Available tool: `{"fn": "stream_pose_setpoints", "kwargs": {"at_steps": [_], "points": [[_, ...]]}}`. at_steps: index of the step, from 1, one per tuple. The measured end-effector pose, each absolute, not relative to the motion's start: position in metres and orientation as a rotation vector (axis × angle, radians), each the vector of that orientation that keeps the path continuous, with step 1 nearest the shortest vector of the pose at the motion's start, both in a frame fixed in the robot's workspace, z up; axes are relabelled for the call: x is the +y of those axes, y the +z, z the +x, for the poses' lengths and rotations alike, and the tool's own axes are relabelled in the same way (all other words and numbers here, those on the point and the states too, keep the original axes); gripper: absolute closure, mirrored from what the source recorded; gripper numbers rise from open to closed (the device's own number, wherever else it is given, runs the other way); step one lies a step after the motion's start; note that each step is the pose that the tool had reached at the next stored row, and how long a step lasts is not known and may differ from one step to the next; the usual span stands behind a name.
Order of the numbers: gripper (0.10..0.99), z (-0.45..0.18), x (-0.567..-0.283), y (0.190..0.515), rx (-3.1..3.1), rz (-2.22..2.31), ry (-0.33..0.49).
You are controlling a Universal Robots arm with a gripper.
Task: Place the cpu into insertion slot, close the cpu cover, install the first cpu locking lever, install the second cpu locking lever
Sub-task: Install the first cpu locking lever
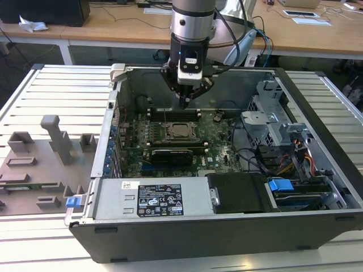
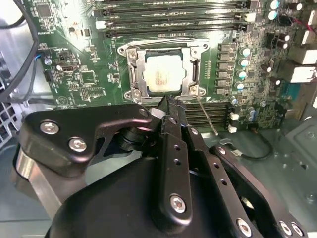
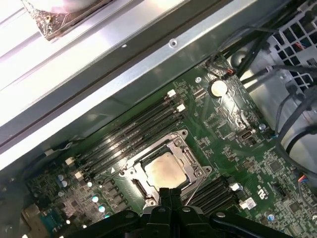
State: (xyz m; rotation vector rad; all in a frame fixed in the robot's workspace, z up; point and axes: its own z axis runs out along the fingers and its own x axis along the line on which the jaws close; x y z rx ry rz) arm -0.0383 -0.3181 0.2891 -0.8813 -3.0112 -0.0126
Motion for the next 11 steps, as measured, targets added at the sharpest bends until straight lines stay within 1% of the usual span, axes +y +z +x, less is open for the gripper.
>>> {"fn": "stream_pose_setpoints", "kwargs": {"at_steps": [11], "points": [[0.980,-0.0383,-0.3181,0.2891,-3.071,-0.640,-0.012]]}}
